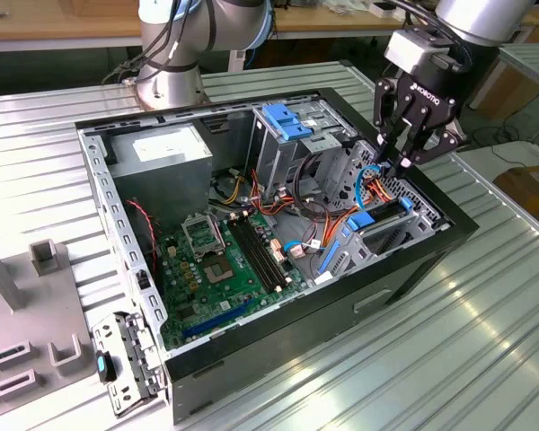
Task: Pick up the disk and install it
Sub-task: 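Insert the second disk wire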
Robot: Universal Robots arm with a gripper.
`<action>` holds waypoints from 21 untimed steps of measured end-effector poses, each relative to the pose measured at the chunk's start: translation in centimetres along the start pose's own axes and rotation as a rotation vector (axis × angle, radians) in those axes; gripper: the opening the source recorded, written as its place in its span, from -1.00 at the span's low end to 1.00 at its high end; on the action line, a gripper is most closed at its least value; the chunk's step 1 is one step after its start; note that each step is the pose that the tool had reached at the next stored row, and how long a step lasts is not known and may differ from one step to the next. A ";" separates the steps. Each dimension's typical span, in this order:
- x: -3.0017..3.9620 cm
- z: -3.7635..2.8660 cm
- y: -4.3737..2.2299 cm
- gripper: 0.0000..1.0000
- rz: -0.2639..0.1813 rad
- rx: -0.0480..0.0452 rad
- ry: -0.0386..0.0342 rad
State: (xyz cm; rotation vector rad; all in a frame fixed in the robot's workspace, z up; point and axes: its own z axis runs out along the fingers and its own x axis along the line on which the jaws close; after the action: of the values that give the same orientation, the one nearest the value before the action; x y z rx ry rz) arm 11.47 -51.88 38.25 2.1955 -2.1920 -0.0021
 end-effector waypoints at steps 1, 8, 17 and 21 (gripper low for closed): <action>-0.20 0.02 0.00 -0.28 0.001 0.0000 0.0222; -1.59 0.30 -0.01 -0.28 0.003 -0.0003 0.1160; -1.06 0.77 -0.01 -0.67 0.004 -0.0002 0.1287; -0.45 1.08 0.04 -0.67 0.003 -0.0002 0.1203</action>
State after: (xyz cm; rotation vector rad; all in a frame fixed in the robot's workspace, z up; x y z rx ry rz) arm 11.39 -51.46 37.16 2.1325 -2.1309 0.1263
